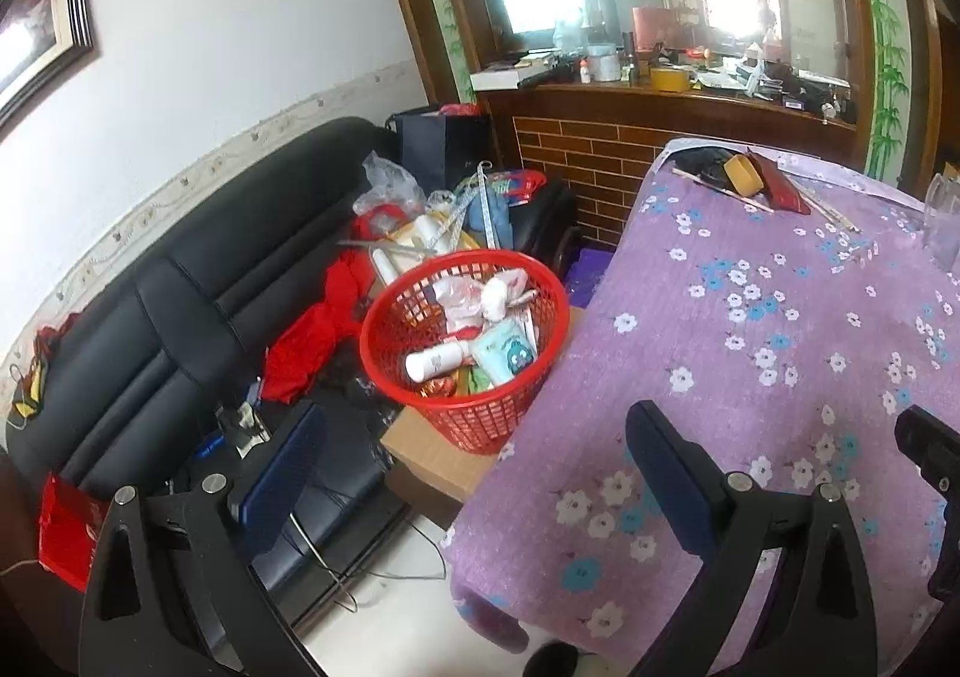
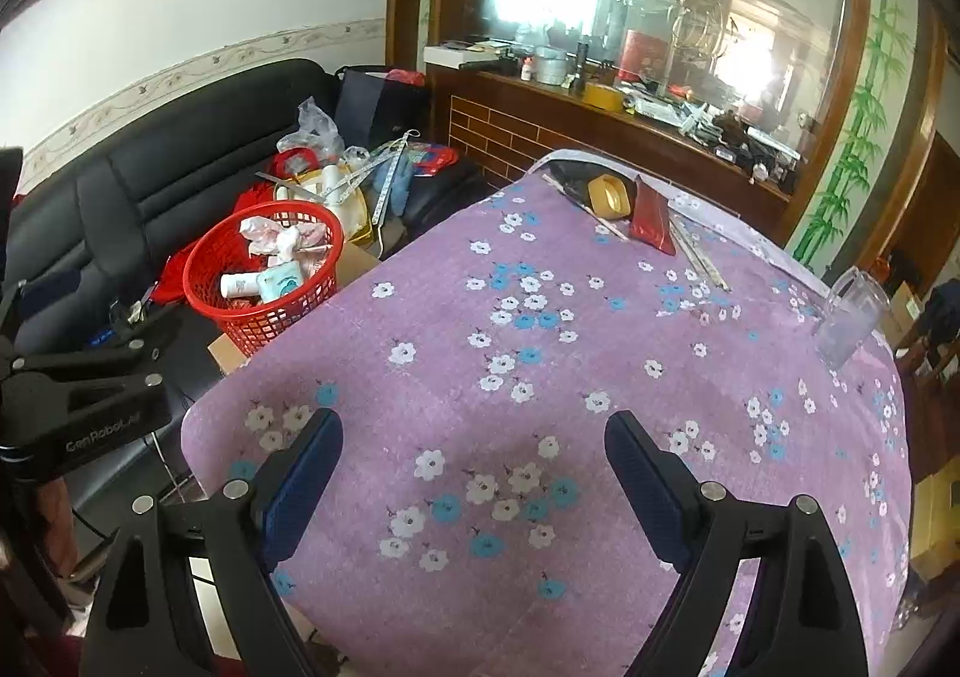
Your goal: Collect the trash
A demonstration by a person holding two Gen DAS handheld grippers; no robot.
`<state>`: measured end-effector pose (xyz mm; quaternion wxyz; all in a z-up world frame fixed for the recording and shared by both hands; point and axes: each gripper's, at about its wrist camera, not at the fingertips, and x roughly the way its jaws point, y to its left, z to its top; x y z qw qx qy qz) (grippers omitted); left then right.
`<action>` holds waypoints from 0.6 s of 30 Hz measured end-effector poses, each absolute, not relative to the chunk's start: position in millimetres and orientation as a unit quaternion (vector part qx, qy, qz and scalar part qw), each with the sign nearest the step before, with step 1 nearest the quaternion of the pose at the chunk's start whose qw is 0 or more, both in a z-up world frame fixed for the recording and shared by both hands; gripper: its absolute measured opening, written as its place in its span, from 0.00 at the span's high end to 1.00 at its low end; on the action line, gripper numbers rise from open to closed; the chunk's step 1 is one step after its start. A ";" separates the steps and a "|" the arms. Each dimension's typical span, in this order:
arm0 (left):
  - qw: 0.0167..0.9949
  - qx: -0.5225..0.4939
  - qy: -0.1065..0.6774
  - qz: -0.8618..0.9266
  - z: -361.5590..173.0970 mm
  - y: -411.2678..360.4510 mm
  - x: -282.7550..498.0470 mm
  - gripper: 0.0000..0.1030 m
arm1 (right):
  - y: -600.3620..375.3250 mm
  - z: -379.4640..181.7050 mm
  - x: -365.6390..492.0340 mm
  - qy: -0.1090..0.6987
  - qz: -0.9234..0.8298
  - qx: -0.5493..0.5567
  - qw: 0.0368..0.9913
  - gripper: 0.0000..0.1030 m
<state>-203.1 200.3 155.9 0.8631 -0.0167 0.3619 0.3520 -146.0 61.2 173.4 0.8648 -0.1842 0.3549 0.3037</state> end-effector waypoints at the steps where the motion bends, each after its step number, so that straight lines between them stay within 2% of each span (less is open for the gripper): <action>1: 0.863 -0.016 0.362 0.351 155.8 200.5 -202.8 0.04 | 61.7 174.5 -146.0 0.354 0.303 -0.184 0.866 0.11; 18: 0.863 -0.008 0.365 0.349 153.6 215.6 -206.1 0.04 | 80.3 170.4 -151.6 0.359 0.303 -0.188 0.862 0.10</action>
